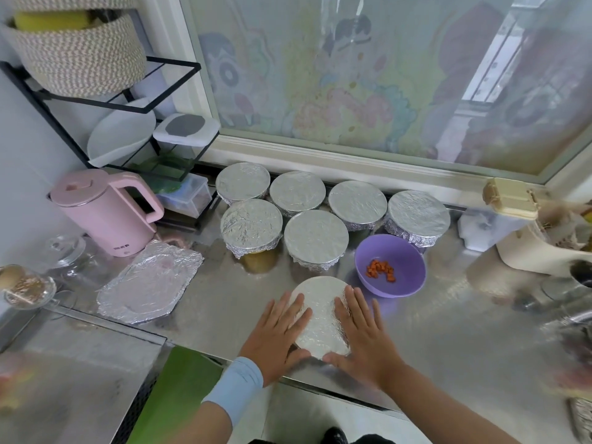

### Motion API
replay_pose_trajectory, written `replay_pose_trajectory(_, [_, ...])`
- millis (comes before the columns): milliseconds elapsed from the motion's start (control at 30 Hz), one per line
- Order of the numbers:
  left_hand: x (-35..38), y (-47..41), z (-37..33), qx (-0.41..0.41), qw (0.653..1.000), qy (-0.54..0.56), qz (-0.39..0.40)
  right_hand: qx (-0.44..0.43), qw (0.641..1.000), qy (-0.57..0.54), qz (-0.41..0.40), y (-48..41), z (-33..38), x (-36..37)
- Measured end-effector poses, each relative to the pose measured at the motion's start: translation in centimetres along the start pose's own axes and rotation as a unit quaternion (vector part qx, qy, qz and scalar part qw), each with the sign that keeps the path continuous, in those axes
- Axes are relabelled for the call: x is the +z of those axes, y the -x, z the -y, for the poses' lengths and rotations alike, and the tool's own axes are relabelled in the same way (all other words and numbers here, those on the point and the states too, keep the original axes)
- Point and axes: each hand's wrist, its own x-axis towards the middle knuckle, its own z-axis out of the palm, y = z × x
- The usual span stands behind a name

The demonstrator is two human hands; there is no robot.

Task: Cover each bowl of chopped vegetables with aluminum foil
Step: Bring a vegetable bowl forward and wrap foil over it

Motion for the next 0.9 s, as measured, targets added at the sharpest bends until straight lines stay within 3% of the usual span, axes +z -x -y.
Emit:
replay_pose_trajectory(100, [0.4,0.4,-0.3,0.13,0.988,-0.022,-0.085,-0.071,0.994,-0.034,-0.075,0.1,0.9,-0.8])
replay_pose_trajectory(167, [0.4,0.4,-0.6,0.157,0.98,0.006,-0.118,-0.131,0.985,-0.049,-0.102,-0.2,1.5,-1.6])
replay_pose_trajectory(300, [0.3,-0.1,-0.4,0.175,0.974,0.039,-0.135,-0.184,0.98,-0.019,-0.071,-0.3,1.7,-1.6])
replay_pose_trajectory(700, [-0.5,-0.3,-0.5,0.187,0.96,0.142,-0.153,-0.18,0.979,-0.022,-0.093,1.1,1.2,-2.0])
replay_pose_trajectory(900, [-0.3,0.6,1.7,0.129,0.968,0.155,-0.148,-0.086,0.988,-0.076,-0.099,2.5,-2.2,-2.8])
